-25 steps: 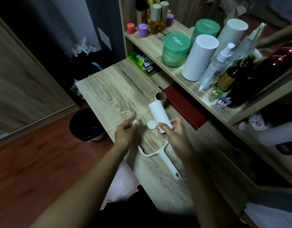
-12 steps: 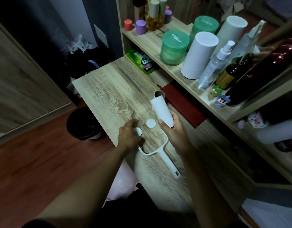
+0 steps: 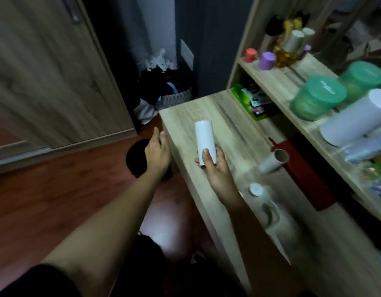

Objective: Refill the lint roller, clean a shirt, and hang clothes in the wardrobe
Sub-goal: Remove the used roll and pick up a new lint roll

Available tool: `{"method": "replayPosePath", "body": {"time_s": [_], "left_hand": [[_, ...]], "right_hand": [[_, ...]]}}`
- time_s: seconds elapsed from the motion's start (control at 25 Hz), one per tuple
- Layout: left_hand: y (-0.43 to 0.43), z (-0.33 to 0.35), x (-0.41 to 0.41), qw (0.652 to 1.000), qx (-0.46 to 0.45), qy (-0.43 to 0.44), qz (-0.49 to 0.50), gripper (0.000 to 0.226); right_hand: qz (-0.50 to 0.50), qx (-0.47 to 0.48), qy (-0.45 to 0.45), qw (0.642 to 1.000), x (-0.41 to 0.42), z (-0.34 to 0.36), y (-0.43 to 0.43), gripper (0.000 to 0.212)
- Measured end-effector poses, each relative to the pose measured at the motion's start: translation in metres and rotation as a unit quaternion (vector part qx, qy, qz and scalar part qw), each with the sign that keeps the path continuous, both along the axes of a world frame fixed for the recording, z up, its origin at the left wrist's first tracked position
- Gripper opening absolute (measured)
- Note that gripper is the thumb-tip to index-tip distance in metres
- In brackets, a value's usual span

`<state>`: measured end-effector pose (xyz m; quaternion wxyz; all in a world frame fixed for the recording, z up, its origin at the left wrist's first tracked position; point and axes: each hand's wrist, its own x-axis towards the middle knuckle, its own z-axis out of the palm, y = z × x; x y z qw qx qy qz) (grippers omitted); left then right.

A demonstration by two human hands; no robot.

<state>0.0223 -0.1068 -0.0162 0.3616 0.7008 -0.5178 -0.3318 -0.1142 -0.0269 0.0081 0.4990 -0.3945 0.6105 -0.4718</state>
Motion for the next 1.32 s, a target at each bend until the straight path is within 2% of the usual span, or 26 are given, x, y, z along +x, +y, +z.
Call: {"method": "replayPosePath", "body": {"time_s": [0.16,0.24,0.28,0.4,0.44,0.56,0.8,0.92,1.08,1.2,1.32], "left_hand": [[-0.047,-0.038,0.106,0.996,0.085,-0.03,0.027,0.051],[-0.065,-0.06,0.149,0.992,0.114,-0.046,0.022,0.052],[-0.078,-0.075,0.171,0.99,0.124,-0.059,0.019,0.053],[-0.117,-0.14,0.222,0.982,0.164,-0.095,0.014,0.054],[-0.129,-0.164,0.232,0.979,0.177,-0.104,0.008,0.055],[-0.158,-0.233,0.248,0.971,0.204,-0.12,-0.016,0.057],[-0.234,-0.397,0.249,0.964,0.22,-0.138,-0.047,0.057],[-0.262,-0.469,0.247,0.963,0.213,-0.155,-0.06,0.061],[-0.285,-0.543,0.253,0.945,0.258,-0.198,-0.04,0.063],[-0.284,-0.562,0.255,0.948,0.239,-0.21,-0.025,0.036],[-0.283,-0.575,0.26,0.95,0.208,-0.233,-0.025,0.027]], "right_hand": [[0.036,0.035,0.001,0.999,0.1,-0.028,-0.055,0.031],[0.044,0.076,-0.004,0.996,0.141,-0.05,-0.079,0.049],[0.054,0.103,-0.006,0.993,0.161,-0.067,-0.093,0.055],[0.061,0.16,0.002,0.985,0.201,-0.133,-0.131,0.054],[0.056,0.182,0.022,0.981,0.208,-0.158,-0.142,0.062],[0.083,0.229,0.063,0.968,0.212,-0.229,-0.173,0.077],[0.12,0.253,0.096,0.955,0.206,-0.401,-0.255,0.048],[0.144,0.258,0.142,0.945,0.206,-0.472,-0.276,0.049],[0.186,0.283,0.199,0.92,0.217,-0.548,-0.291,0.053],[0.203,0.295,0.225,0.906,0.226,-0.573,-0.305,0.067],[0.216,0.317,0.196,0.902,0.235,-0.585,-0.317,0.097]]}}
